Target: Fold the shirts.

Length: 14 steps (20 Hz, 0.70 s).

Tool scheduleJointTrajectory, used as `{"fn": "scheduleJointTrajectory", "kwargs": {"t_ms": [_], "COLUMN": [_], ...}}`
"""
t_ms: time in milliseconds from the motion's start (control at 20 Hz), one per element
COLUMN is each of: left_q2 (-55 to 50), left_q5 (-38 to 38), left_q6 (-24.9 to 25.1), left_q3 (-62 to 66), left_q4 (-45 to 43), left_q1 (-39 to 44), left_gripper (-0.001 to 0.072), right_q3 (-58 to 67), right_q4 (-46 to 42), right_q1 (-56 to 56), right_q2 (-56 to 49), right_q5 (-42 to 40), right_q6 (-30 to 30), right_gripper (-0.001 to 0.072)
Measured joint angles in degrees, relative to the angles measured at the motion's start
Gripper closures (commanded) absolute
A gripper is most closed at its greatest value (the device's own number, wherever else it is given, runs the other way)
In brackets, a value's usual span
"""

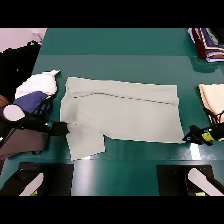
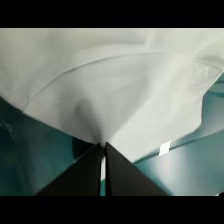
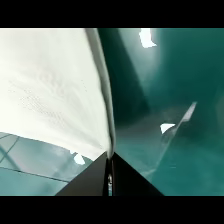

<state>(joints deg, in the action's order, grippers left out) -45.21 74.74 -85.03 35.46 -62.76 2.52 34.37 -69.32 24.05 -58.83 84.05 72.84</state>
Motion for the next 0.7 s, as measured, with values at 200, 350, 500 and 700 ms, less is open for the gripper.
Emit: {"fn": "scheduleJointTrajectory", "kwargs": {"t_ms": [200, 350, 500, 700], "left_q2": [8.3, 10.8, 9.1, -0.2], "left_q5": [10.8, 15.3, 12.1, 3.7], "left_q6": [-3.9, -5.3, -4.6, -2.4], "left_q3": [0.0, 1.0, 4.2, 11.5], "left_q4": [1.0, 3.5, 3.7, -0.3], "left_q1": [0.0, 0.0, 0.0, 0.0], "left_gripper": [0.068, 0.068, 0.0679, 0.0679], "right_q3": [0.4, 2.6, 7.1, 16.0], "right_q4": [-4.5, -6.4, -6.6, -6.7], "right_q1": [0.1, -0.5, -4.1, -10.8], "right_q2": [9.7, 14.8, 14.6, 6.7], "right_q5": [4.3, 7.1, 7.4, 4.7], "right_q6": [0.0, 1.7, 3.6, 6.1], "right_gripper": [0.0697, 0.0698, 0.0698, 0.0697]}}
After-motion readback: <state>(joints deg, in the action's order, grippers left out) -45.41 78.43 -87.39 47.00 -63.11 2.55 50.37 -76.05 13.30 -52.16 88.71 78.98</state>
